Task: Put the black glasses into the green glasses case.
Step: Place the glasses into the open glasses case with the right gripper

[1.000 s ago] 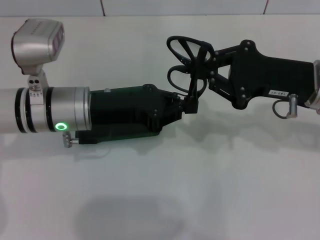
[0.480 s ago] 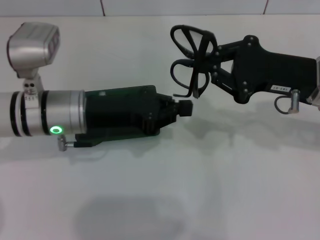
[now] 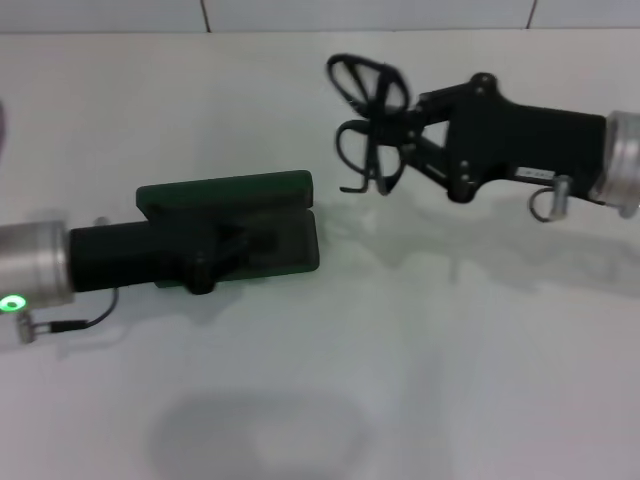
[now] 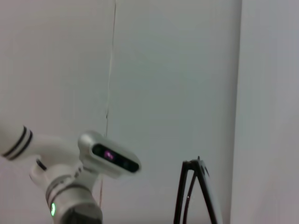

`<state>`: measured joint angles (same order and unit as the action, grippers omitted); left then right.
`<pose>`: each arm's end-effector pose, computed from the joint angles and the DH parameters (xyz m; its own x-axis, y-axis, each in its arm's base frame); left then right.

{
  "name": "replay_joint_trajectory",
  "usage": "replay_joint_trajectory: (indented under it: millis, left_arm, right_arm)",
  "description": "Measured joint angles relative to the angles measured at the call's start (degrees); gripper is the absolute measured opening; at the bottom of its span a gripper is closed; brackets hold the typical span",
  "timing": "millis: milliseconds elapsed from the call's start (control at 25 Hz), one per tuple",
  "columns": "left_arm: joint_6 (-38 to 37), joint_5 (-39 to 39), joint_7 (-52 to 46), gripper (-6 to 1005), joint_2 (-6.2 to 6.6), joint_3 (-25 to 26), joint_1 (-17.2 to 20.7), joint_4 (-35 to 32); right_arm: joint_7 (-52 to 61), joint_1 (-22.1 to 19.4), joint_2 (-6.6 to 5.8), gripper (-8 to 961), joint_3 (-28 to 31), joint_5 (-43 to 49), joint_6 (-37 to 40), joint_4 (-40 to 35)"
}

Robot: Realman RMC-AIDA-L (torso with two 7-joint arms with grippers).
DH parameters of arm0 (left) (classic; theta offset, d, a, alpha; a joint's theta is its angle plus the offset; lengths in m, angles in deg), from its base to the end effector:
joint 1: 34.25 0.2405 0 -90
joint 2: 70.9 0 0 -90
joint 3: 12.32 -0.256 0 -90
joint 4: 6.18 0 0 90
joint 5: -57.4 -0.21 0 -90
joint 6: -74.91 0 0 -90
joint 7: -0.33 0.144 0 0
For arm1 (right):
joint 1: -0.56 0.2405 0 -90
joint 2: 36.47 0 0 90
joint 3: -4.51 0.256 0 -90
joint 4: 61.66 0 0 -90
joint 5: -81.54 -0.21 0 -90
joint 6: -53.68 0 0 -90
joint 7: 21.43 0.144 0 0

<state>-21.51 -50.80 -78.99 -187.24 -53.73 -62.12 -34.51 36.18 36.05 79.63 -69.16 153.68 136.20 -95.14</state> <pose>-0.2711 0.2981 -0.0034 0.6682 0.4441 0.5970 0.5199 -0.8526 0.0524 0.1659 0.3570 -0.0215 0.7395 0.1280 -0.6609 -0.0628 -0.9644 -0.2570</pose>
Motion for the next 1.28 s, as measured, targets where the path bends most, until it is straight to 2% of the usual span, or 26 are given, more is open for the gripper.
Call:
replay_joint_trajectory:
  millis: [320, 600, 680, 1080, 1280]
  left_arm:
    - [0.62, -0.5, 0.11, 3, 2.02, 0.01, 4.9, -3.51]
    - [0.38, -0.3, -0.28, 3, 3.35, 1.13, 9.38, -6.88]
    - [0.14, -0.39, -0.34, 4, 3.61, 1.7, 10.2, -6.95]
    - [-0.05, -0.58, -0.34, 4, 3.65, 1.55, 10.91, -7.0]
    - [-0.08, -0.64, -0.32, 4, 3.51, 1.51, 10.61, -6.97]
  right_arm:
    - [0.11, 6.14, 0.1, 72, -10.01, -4.28, -8.65, 4.06]
    - [1.83, 11.19, 0.09, 77, -24.86, -11.64, -18.38, 3.8]
    - [3.8, 12.44, 0.1, 79, -27.26, -12.57, -20.25, 3.75]
    - [12.02, 17.57, 0.09, 85, -36.41, -12.44, -30.93, 4.24]
    - [13.24, 18.3, 0.09, 89, -38.53, -12.37, -34.27, 4.2]
